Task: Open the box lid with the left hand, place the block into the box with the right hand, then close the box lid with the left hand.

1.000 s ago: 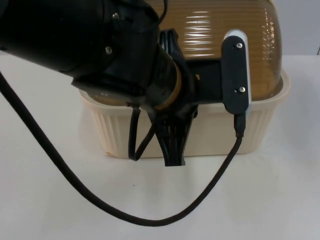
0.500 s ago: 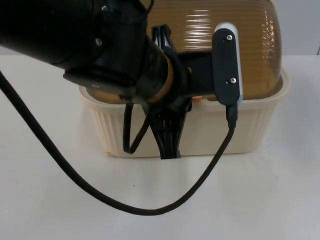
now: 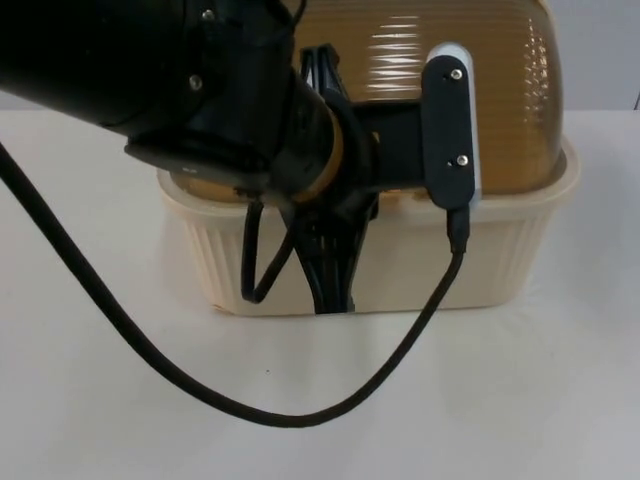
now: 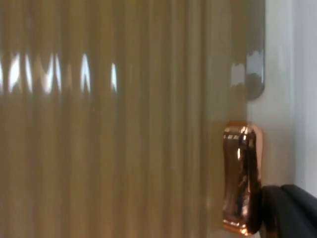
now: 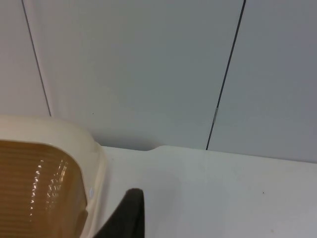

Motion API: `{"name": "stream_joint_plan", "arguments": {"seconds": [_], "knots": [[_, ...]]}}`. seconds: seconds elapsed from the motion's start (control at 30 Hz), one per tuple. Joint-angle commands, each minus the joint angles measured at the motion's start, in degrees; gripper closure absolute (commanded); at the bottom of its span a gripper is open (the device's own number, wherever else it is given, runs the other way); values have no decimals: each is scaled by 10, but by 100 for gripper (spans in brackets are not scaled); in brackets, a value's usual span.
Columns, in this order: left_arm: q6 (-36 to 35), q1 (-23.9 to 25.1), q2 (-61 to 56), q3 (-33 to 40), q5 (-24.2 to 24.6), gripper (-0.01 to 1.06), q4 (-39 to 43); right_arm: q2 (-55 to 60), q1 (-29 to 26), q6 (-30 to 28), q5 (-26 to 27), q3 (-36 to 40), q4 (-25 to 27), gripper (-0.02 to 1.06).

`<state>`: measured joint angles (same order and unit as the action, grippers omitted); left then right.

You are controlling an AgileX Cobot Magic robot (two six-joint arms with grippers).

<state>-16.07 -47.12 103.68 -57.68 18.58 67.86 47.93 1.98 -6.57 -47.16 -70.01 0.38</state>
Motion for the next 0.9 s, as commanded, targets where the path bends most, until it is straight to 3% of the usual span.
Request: {"name": "stream_joint_plan", "arguments": {"seconds": [0.0, 0.2, 0.6, 0.73, 0.87], "knots": [[-7, 5, -5, -4, 18, 105, 10, -2, -1, -5, -8, -3, -4, 0], [-39, 5, -7, -4, 22, 105, 47, -2, -1, -5, -8, -3, -4, 0], [-17, 16, -8, -55, 21, 105, 57, -2, -1, -5, -9, -3, -4, 0], [48, 33, -8, -72, 21, 105, -13, -2, -1, -5, -9, -3, 1, 0], [235, 58, -8, -106, 24, 105, -190, -2, -1, -3, -9, -3, 1, 0]]}}
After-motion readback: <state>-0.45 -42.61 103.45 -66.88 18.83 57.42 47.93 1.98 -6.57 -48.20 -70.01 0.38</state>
